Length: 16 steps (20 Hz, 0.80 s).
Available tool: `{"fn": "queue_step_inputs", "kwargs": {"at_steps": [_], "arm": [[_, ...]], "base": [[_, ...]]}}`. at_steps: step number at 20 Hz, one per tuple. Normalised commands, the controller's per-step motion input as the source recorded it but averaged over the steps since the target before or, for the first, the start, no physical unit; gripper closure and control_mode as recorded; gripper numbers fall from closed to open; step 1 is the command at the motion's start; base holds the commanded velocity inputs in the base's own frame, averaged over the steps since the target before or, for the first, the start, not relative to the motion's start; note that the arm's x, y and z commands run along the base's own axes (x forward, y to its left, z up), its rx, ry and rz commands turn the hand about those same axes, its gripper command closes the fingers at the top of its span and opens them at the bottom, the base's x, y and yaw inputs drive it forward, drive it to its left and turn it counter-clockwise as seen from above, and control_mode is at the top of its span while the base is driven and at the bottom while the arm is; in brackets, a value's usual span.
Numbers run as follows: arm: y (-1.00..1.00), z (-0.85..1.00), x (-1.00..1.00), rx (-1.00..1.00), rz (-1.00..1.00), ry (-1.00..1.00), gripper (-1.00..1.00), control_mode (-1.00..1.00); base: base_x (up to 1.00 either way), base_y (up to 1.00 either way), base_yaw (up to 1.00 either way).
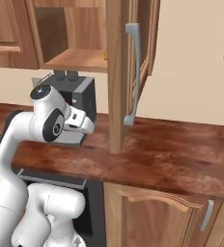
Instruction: Pick the carrots from the cabinet and place them in one bowl. Pick the tangerine from the sink and place it in the other bowl.
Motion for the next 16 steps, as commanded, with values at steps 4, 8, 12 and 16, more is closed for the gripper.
{"fn": "queue_step_inputs", "kwargs": {"at_steps": [4,8,12,16], "arm": [[0.0,0.0,0.0,0.0,0.0,0.0,-1.0,1.0],[0.0,0.0,0.0,0.0,0.0,0.0,-1.0,1.0],[0.0,0.0,0.0,0.0,0.0,0.0,-1.0,1.0],[0.0,0.0,0.0,0.0,0.0,0.0,-1.0,1.0]], "base": [[0.32,0.22,-0.09],[0.28,0.21,-0.09],[0.27,0.22,-0.06],[0.33,0.25,-0.04]]}}
